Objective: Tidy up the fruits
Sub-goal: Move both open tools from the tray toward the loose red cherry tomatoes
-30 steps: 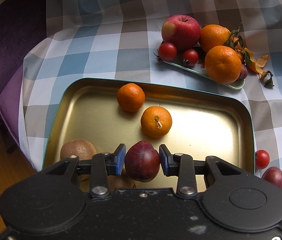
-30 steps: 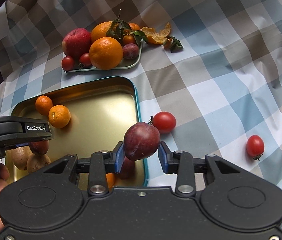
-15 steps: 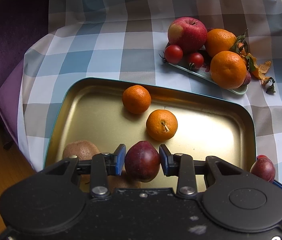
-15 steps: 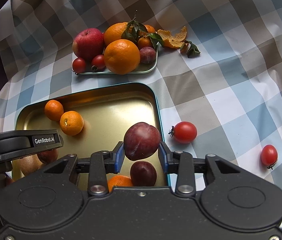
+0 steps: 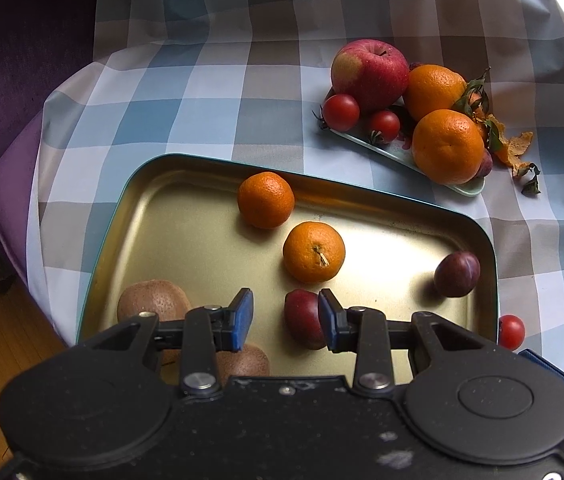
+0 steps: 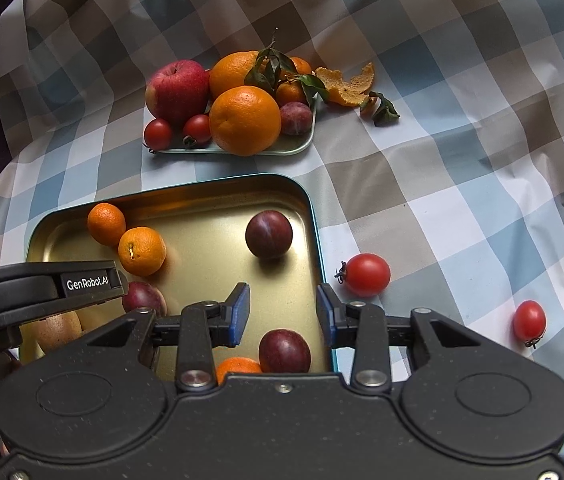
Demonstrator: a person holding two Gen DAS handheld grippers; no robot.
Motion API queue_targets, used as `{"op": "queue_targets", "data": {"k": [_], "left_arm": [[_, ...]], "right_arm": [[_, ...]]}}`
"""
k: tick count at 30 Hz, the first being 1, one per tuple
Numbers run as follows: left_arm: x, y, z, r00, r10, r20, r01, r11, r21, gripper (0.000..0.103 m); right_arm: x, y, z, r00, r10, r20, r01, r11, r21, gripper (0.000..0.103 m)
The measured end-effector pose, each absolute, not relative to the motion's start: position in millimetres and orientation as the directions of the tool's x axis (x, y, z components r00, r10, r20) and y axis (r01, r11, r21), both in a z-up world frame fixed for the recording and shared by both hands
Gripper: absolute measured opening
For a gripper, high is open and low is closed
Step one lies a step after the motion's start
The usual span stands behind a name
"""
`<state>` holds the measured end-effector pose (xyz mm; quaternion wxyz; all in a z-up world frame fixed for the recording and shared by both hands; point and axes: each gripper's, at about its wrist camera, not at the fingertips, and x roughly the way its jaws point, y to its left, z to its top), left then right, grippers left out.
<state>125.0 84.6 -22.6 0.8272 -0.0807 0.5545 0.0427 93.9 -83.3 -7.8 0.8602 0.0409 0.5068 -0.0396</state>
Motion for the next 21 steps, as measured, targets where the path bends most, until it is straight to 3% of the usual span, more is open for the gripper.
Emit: {"op": "queue_targets", "data": {"k": [21], "left_arm": [[122.2,73.2,-27.2,0.373,-0.015,-0.928,-0.126,0.99,-0.067,0.036]], "right_arm": [[85.8,-102.2,-21.7,0.425,-0.075,-0.902,0.17,0.985,-0.002,0.046]]}}
